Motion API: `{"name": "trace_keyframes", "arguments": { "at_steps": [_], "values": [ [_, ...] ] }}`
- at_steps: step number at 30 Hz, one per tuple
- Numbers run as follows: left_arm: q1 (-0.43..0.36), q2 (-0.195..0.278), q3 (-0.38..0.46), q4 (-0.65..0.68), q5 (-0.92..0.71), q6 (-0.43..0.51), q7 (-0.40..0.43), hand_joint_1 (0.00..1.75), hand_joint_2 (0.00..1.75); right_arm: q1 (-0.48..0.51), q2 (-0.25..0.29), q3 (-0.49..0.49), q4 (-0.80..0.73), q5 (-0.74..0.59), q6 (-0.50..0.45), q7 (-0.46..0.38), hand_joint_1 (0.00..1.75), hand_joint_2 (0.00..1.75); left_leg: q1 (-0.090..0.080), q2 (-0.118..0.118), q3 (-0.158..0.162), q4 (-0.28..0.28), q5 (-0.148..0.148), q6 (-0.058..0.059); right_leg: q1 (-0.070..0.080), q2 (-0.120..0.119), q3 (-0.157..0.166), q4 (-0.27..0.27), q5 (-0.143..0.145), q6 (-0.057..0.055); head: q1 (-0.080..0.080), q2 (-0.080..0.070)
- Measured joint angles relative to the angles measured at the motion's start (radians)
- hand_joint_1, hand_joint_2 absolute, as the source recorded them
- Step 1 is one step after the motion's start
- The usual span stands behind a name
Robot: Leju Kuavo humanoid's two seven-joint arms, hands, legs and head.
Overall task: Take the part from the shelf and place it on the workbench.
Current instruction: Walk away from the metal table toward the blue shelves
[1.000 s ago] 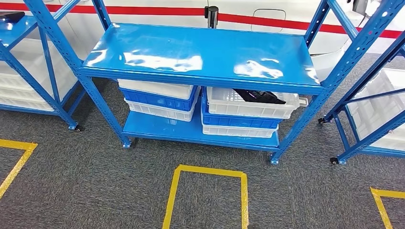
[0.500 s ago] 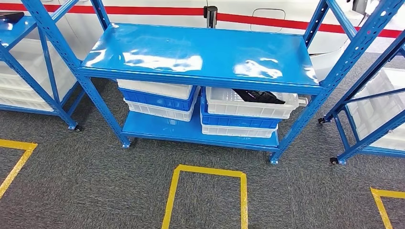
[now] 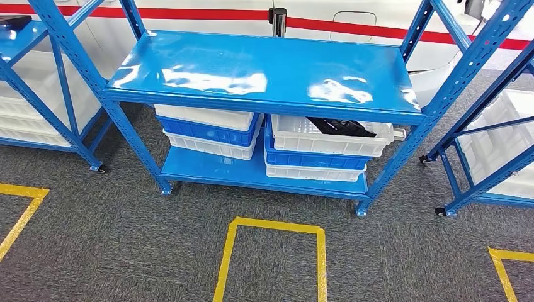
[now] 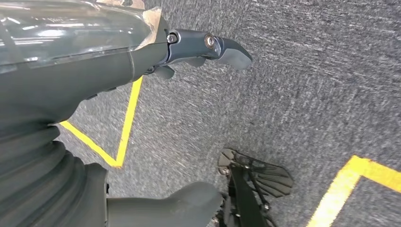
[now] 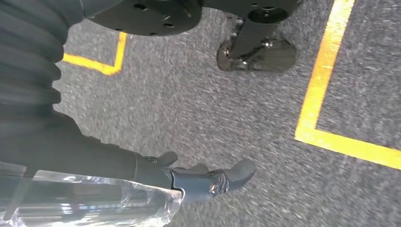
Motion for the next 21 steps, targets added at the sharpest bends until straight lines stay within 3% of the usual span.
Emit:
{"name": "trace_keyframes", "arguments": {
  "at_steps": [3,7,21],
  "values": [
    [0.017,0.012,-0.082,-0.013,0.056,-0.014,0.018,0.0,1.75,0.019,-0.008,0.022,-0.013,-0.041,0.026,0.011,0.0,1.75,0.0,0.0,0.0,0.0,0.0,0.0,0.0,0.0,0.0,0.0,0.0,0.0,0.0,0.0],
    [0.039,0.024,-0.193,-0.031,0.131,-0.032,0.042,0.0,0.0,0.045,-0.02,0.053,-0.031,-0.094,0.061,0.025,0.0,0.0,0.0,0.0,0.0,0.0,0.0,0.0,0.0,0.0,0.0,0.0,0.0,0.0,0.0,0.0],
    [0.12,0.072,-0.577,-0.095,0.39,-0.096,0.122,0.0,0.0,0.133,-0.062,0.166,-0.094,-0.282,0.183,0.074,0.0,0.0,0.0,0.0,0.002,0.0,-0.003,0.001,0.0,0.0,-0.005,0.0,-0.004,0.004,0.0,0.0]
  ]
}}
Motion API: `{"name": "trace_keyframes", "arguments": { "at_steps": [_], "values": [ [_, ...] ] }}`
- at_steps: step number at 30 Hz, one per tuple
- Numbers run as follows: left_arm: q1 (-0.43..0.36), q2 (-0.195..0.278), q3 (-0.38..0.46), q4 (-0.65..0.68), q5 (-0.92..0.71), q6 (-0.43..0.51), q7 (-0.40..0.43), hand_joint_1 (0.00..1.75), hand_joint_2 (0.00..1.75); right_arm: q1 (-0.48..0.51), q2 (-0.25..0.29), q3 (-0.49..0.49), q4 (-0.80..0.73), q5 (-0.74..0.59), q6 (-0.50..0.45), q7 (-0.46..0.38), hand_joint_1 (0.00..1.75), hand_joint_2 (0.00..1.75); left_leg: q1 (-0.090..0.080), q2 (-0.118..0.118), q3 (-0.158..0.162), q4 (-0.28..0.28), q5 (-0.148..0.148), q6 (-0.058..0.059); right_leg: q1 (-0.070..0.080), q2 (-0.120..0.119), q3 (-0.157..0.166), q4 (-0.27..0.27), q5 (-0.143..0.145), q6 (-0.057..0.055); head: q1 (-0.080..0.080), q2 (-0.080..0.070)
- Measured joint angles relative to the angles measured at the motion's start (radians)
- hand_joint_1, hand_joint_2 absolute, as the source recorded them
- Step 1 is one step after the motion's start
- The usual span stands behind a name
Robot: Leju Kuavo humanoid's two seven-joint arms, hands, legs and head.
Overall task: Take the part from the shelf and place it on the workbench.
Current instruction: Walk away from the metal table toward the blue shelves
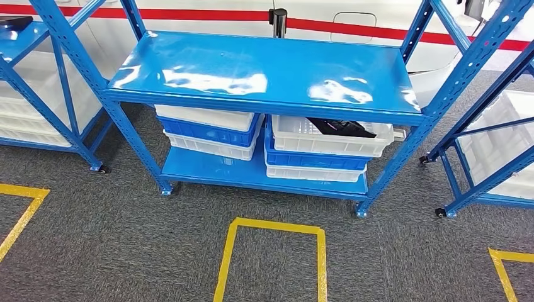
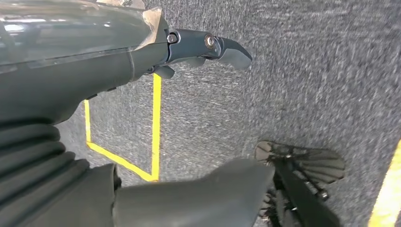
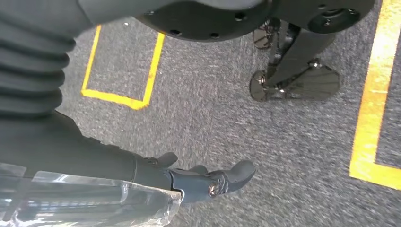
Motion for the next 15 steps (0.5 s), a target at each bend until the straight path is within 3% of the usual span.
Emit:
{"name": "trace_keyframes", "arguments": {
  "at_steps": [9,15],
  "values": [
    [0.044,0.024,-0.211,-0.035,0.164,-0.041,0.052,0.0,0.0,0.046,-0.024,0.064,-0.032,-0.117,0.076,0.03,0.0,0.0,0.0,0.0,0.001,0.0,-0.001,0.0,0.0,0.0,0.002,0.0,-0.001,0.001,0.0,0.0],
    [0.054,0.032,-0.274,-0.045,0.2,-0.05,0.064,0.0,0.0,0.058,-0.03,0.083,-0.043,-0.144,0.096,0.039,0.0,0.0,0.0,0.0,0.001,0.0,-0.002,0.0,0.0,0.0,0.001,0.0,-0.002,0.001,0.0,0.0]
  ]
}}
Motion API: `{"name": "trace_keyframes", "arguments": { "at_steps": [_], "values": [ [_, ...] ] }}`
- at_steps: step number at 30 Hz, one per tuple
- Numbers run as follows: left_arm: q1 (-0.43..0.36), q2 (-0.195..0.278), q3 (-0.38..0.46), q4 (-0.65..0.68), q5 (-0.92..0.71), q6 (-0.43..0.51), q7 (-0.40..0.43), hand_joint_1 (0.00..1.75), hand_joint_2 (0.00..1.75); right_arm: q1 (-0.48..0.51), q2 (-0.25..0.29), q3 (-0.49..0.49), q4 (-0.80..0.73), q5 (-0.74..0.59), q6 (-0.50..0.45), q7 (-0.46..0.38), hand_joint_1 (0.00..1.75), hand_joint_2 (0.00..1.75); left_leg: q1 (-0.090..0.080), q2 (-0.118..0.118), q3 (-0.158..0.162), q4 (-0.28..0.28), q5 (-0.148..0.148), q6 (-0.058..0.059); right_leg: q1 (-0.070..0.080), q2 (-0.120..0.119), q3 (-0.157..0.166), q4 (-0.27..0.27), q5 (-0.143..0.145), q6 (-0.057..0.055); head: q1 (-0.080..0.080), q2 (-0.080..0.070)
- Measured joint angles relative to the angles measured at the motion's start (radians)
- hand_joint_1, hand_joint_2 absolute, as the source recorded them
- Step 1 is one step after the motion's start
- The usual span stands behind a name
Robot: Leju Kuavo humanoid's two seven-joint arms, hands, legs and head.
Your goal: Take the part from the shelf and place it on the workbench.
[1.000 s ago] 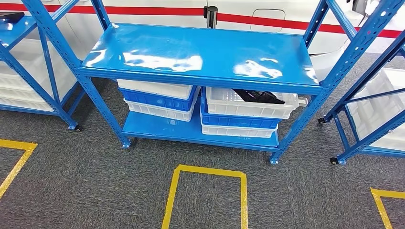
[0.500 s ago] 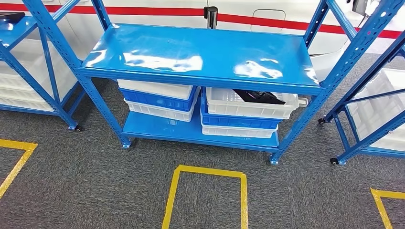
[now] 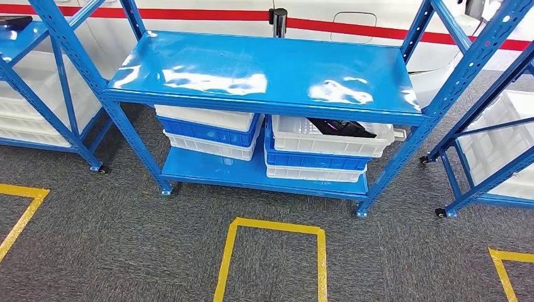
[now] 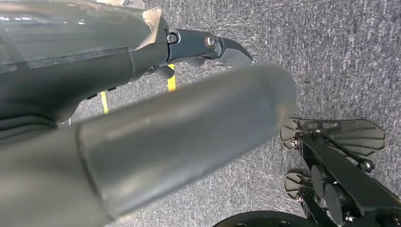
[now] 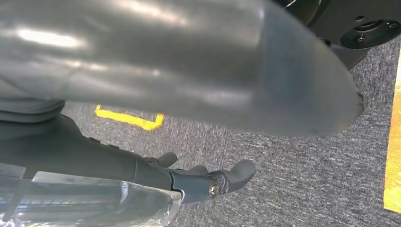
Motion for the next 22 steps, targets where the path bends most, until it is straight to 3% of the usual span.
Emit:
{"name": "trace_keyframes", "arguments": {
  "at_steps": [22],
  "values": [
    [0.005,0.005,-0.029,-0.005,0.001,0.0,0.001,0.0,0.0,0.004,-0.005,0.012,-0.008,-0.002,0.002,0.0,0.0,0.0,0.0,0.0,0.001,0.0,0.0,0.0,0.0,0.0,0.0,0.0,0.0,0.0,0.0,0.0]
  ]
}}
